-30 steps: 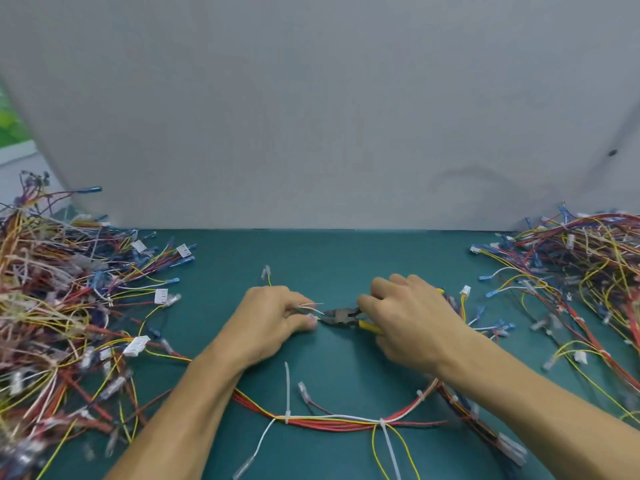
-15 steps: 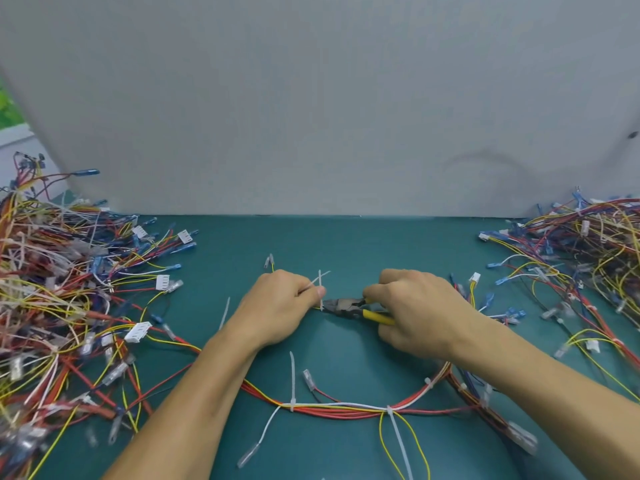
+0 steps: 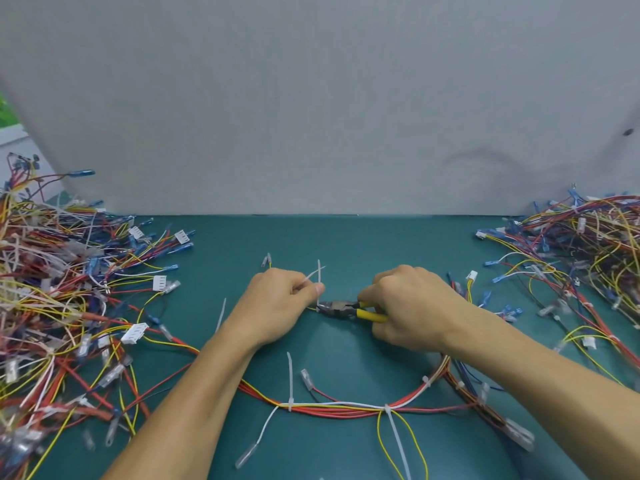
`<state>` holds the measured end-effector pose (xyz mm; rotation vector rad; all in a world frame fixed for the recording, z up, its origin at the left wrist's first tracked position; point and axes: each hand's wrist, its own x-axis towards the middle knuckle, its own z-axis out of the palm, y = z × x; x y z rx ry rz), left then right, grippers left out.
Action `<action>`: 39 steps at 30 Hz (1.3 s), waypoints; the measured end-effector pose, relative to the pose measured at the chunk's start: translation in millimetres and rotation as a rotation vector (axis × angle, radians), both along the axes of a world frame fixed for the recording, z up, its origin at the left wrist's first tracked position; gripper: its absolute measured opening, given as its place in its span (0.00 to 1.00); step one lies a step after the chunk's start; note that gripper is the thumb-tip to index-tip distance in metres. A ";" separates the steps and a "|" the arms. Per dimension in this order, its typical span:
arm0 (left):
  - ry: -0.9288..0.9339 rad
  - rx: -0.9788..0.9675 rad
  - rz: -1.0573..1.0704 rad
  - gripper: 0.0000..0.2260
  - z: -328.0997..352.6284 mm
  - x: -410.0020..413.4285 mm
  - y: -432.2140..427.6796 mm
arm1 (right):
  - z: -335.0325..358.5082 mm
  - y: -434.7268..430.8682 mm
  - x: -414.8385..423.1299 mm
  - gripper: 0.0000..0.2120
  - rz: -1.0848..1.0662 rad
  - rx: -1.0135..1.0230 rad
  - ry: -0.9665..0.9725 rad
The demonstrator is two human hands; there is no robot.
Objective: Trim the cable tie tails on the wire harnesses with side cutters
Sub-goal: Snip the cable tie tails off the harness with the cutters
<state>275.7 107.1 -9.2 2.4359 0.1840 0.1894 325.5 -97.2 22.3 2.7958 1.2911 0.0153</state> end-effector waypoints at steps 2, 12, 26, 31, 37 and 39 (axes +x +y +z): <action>-0.026 -0.074 0.000 0.12 -1.0 0.4 0.2 | -0.7 1.2 0.3 0.04 0.002 -0.011 -0.014; -0.119 -0.497 0.133 0.12 7.5 -0.5 -6.3 | -2.1 -3.9 -7.5 0.05 -0.029 0.005 -0.063; -0.047 -1.412 -0.194 0.05 74.2 -62.6 -47.7 | 19.8 -91.6 -78.6 0.08 -0.112 0.179 0.061; 0.199 -1.471 -0.236 0.07 46.8 -87.1 -68.5 | 11.1 -106.6 -98.3 0.07 -0.045 0.072 0.055; -0.041 -0.351 -0.345 0.08 14.4 -107.8 -73.0 | 13.8 -111.9 -106.5 0.12 0.007 0.083 -0.188; -0.046 -0.097 -0.429 0.07 8.8 -107.2 -72.1 | 11.8 -110.4 -106.7 0.14 0.032 0.094 -0.222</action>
